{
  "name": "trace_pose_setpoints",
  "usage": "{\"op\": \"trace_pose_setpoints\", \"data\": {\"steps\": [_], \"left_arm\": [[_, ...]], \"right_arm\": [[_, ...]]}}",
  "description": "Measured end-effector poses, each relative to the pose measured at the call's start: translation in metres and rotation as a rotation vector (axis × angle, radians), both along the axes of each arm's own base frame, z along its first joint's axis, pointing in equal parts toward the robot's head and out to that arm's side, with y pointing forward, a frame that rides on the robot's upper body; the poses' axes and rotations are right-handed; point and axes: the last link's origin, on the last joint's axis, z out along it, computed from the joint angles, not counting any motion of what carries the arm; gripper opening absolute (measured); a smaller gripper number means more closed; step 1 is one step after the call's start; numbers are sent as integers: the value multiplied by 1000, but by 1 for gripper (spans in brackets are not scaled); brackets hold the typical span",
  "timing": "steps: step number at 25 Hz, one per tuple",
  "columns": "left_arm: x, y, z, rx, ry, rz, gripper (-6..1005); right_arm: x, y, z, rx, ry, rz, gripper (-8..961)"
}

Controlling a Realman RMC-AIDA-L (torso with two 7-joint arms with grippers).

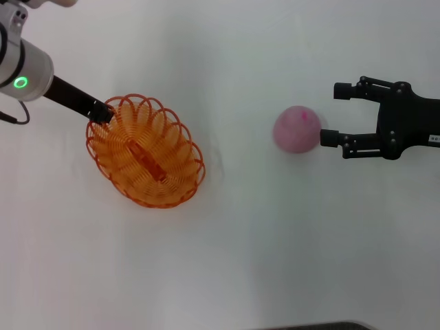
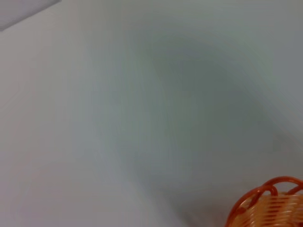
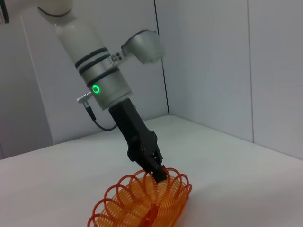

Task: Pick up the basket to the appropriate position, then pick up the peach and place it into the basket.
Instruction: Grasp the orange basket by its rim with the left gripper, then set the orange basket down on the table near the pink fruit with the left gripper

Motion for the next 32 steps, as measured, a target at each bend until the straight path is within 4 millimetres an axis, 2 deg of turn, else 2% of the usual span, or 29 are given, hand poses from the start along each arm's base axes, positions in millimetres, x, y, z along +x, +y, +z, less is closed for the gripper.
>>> {"op": "trace_pose_setpoints", "data": {"steps": [9, 15, 25, 32], "left_arm": [[22, 4, 23, 17, -63, 29, 70], [28, 5, 28, 30, -82, 48, 63], [28, 5, 29, 66, -131, 127, 58], [16, 3, 28, 169, -250, 317, 59]], "right_arm": [[0, 3, 5, 2, 0, -6, 943], [0, 6, 9, -1, -7, -10, 943], [0, 9, 14, 17, -13, -10, 944], [-1, 10, 16, 13, -16, -11, 943]]}}
